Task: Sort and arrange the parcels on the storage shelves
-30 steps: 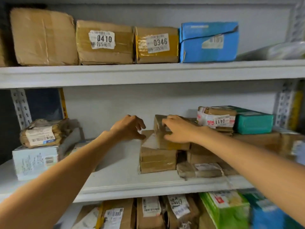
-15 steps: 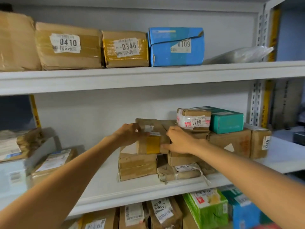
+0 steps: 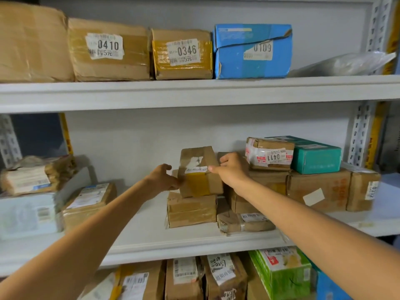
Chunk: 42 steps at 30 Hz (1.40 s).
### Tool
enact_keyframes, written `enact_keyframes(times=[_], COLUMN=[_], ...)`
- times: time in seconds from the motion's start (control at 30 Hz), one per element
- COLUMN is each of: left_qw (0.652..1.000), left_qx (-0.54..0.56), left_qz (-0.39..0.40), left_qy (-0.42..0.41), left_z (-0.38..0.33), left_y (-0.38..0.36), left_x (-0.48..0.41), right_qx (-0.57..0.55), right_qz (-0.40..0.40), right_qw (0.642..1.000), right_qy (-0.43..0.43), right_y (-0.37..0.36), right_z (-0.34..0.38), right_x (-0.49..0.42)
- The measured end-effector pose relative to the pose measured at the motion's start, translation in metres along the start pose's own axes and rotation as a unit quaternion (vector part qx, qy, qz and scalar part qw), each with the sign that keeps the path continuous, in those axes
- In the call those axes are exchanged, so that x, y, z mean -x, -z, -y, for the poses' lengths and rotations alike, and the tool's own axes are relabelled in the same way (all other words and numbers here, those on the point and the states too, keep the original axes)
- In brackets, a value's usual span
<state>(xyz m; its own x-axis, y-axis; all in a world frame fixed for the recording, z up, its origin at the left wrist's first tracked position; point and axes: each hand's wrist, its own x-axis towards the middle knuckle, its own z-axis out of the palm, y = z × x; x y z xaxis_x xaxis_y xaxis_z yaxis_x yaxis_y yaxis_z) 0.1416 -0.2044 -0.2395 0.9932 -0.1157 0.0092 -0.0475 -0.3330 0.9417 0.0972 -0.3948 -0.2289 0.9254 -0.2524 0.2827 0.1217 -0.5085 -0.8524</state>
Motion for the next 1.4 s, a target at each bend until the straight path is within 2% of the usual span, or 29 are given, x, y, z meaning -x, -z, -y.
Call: enact_keyframes(times=[0.07,0.13,0.33,0.47,0.6,0.83,0.97,1.23,1.4], left_qw=[0.999,0.999,0.996,0.99,0.987,0.987,0.982,0.97,0.965], left_qx=[-0.029,-0.004,0.053,0.083,0.102,0.084,0.091,0.083,0.093], left_qz=[0.005,0.035,0.014,-0.011,-0.001,0.017,0.043,0.095,0.101], left_qy=[-0.016,-0.03,-0.07,-0.113,-0.124,-0.134,-0.16,-0.207,-0.224], left_z=[0.009,0.011,0.011,0.011,0.015,0.019,0.014,0.028,0.031], left_y=[0.002,0.002,0.004,0.01,0.013,0.015,0.016,0.027,0.029], left_x=[0.0,0.005,0.01,0.017,0.025,0.031,0.028,0.028,0.028], right_qx=[-0.002,0.004,0.001,-0.016,-0.031,-0.022,0.003,0.021,0.018], right_qz=[0.038,0.052,0.087,0.078,0.092,0.079,0.045,0.023,-0.011], right_qw=[0.998,0.995,0.995,0.997,0.995,0.994,0.996,0.998,0.998], right_qy=[-0.059,-0.08,-0.048,-0.003,0.038,0.067,0.073,0.056,0.066], right_y=[-0.008,-0.014,-0.016,-0.013,-0.009,-0.007,-0.002,-0.012,-0.02], right_z=[-0.004,-0.008,-0.002,0.005,0.01,0.015,0.017,0.024,0.033], right_x=[-0.006,-0.011,-0.01,0.007,0.02,0.031,0.037,0.064,0.078])
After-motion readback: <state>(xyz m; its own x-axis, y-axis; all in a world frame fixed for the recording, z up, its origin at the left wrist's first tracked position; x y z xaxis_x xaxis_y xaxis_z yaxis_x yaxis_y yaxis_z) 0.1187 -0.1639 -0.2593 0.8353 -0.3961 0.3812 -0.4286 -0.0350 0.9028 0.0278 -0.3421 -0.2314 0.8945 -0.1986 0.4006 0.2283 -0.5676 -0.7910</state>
